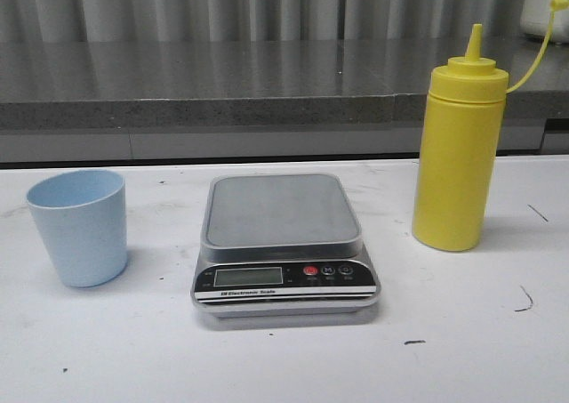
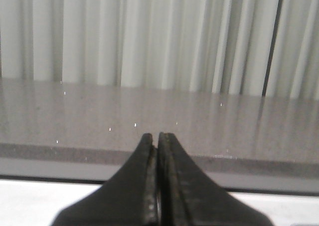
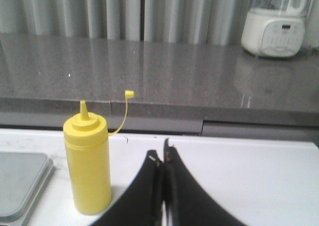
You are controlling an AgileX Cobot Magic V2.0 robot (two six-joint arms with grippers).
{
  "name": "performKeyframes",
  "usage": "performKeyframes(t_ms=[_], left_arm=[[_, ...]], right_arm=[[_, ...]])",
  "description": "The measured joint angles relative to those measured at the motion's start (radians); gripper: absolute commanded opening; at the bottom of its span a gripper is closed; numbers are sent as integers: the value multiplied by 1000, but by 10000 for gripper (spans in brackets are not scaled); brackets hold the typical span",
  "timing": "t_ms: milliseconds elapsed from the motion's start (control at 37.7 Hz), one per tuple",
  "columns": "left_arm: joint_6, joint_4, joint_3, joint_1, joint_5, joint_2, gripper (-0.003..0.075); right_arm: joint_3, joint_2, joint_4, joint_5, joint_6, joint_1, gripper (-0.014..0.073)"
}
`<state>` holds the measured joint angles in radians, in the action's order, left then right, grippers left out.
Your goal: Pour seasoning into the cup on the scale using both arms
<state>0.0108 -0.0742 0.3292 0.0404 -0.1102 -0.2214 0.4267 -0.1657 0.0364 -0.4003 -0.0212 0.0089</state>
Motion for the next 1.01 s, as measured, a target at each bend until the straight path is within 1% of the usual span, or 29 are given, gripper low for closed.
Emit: performKeyframes(t_ms=[106,265,319,372,425,451,478,504,531,558,611,637,664,717,903,1009], left_arm=[[0,4,58,0,-59,-117,-20],[0,7,82,0,-73,-213,-19],[-2,7,82,0,-80,-232,-15],[-2,7,82,0,-88,-243,21],[-2,7,82,0,-95,-250,90],[-2,7,82,0,-98,-250,147],[-2,8,82,0,-100,-252,216],[-2,8,82,0,-102,-252,274],[-2,8,82,0,-102,-252,356],[-2,8,82,0,-102,-252,417],[-2,8,82,0,-102,-252,568],[-2,8,82,0,-102,-252,621],[-2,8,82,0,-102,-252,650],[-2,8,82,0,-102,-252,651],[-2,-4,85,-13,-110,-259,578],[-11,-8,123,-81,-158,-342,575]], right_arm=[[23,-80,0,-24,0,0,-69],[23,-133,0,-37,0,0,-65],[23,-136,0,-37,0,0,-46],[23,-137,0,-37,0,0,10],[23,-137,0,-37,0,0,92],[23,-137,0,-37,0,0,150],[23,-137,0,-37,0,0,197],[23,-137,0,-37,0,0,262],[23,-137,0,-37,0,0,314],[23,-137,0,-37,0,0,381],[23,-137,0,-37,0,0,511],[23,-137,0,-37,0,0,564],[23,-137,0,-37,0,0,603],[23,-137,0,-37,0,0,639],[23,-137,0,-37,0,0,631],[23,-137,0,-37,0,0,631]])
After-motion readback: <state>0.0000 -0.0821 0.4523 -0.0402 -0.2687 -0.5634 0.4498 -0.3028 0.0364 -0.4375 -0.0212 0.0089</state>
